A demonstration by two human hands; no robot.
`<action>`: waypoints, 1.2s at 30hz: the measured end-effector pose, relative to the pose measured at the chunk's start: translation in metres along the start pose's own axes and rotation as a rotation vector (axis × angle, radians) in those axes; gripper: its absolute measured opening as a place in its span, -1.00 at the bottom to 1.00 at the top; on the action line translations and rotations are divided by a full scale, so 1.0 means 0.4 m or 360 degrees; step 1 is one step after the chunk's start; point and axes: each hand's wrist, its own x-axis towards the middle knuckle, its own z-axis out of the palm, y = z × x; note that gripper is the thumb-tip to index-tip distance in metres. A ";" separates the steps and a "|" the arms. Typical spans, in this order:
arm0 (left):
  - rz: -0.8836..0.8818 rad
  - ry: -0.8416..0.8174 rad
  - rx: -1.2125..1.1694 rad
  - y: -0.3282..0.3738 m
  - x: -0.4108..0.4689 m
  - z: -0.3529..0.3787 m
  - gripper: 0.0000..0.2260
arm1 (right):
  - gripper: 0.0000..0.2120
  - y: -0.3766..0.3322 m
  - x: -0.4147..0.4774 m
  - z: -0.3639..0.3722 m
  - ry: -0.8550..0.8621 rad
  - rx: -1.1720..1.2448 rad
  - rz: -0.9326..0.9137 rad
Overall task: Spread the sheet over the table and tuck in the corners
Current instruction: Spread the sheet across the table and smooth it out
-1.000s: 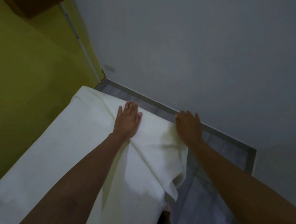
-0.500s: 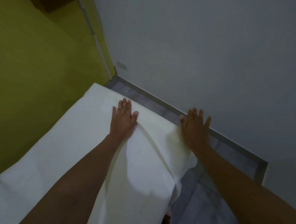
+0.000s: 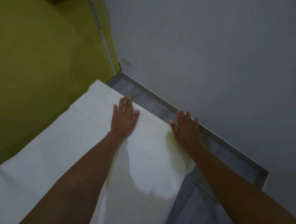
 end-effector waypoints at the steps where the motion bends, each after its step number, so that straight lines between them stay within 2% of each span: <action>1: -0.0005 -0.0016 0.0015 0.003 0.003 -0.004 -0.43 | -0.41 0.001 -0.010 -0.002 0.0034 -0.0052 -0.0029; 5: -0.0044 -0.0052 0.0038 0.051 -0.015 -0.020 -0.44 | -0.34 0.000 -0.108 0.017 0.0161 -0.0091 -0.0006; 10: 0.0286 -0.0203 0.0008 0.186 -0.136 0.011 -0.46 | -0.39 0.026 -0.200 0.055 0.0143 -0.0013 0.0083; 15: 0.0204 -0.0286 0.0019 0.226 -0.127 -0.009 -0.46 | -0.46 0.072 -0.228 0.039 0.0060 0.0094 0.0066; 23: 0.0233 -0.0442 0.0143 0.351 -0.170 -0.012 -0.48 | -0.50 0.226 -0.286 -0.040 0.0027 -0.0177 0.0187; 28: 0.0359 -0.0511 0.0192 0.497 -0.147 0.001 -0.50 | -0.50 0.372 -0.285 -0.091 -0.0181 -0.0321 0.0265; 36: 0.0161 -0.0630 0.0113 0.710 -0.057 0.085 -0.51 | -0.49 0.579 -0.166 -0.189 -0.0431 -0.0395 0.0129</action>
